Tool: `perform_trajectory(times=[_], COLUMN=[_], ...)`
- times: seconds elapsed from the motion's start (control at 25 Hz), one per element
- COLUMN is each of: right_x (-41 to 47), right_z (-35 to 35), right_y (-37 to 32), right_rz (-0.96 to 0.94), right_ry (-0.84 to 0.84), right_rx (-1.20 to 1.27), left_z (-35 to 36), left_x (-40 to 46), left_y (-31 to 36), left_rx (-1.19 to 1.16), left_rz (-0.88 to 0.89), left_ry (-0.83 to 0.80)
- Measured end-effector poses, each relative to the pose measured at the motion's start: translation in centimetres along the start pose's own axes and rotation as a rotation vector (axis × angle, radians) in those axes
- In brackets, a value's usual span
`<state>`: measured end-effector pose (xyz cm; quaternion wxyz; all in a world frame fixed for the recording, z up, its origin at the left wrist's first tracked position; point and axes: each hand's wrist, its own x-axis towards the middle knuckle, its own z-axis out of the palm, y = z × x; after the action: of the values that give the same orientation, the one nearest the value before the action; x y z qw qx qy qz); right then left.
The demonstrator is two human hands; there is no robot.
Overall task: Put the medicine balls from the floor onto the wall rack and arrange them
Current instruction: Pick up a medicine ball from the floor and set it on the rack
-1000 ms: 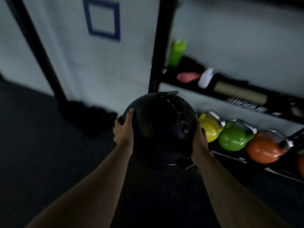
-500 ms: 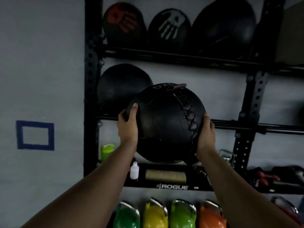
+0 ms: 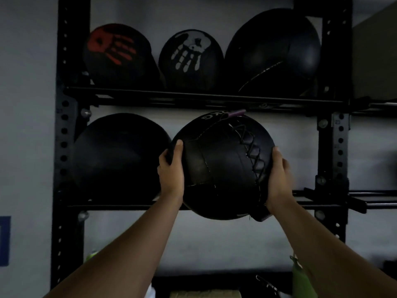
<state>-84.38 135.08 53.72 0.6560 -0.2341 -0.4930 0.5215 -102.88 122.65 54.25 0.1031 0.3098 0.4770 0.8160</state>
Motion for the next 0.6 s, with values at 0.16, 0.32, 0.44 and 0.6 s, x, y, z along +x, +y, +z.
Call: perform_trajectory(times=[0.16,0.32,0.44,0.6], right_x=[4.9,9.7,13.0,14.7], right_z=[2.4,3.9,5.2,7.2], right_y=[2.2,5.4,7.2,8.9], right_rz=[0.005,-0.008,-0.154,-0.261], right_ry=[0.009,-0.024,-0.120,-0.180], right_rx=[0.002,-0.057,-0.221,-0.458], left_z=[2.0,4.3,6.1,9.4], left_x=[5.4,9.0,10.9,11.5], left_y=[-2.4,-4.9,-6.9,-9.4], left_rx=[-0.015,0.032,0.123,0.299], left_rz=[0.011,0.021,0.128,0.382], left_ry=[0.012,0.061,0.128,0.259])
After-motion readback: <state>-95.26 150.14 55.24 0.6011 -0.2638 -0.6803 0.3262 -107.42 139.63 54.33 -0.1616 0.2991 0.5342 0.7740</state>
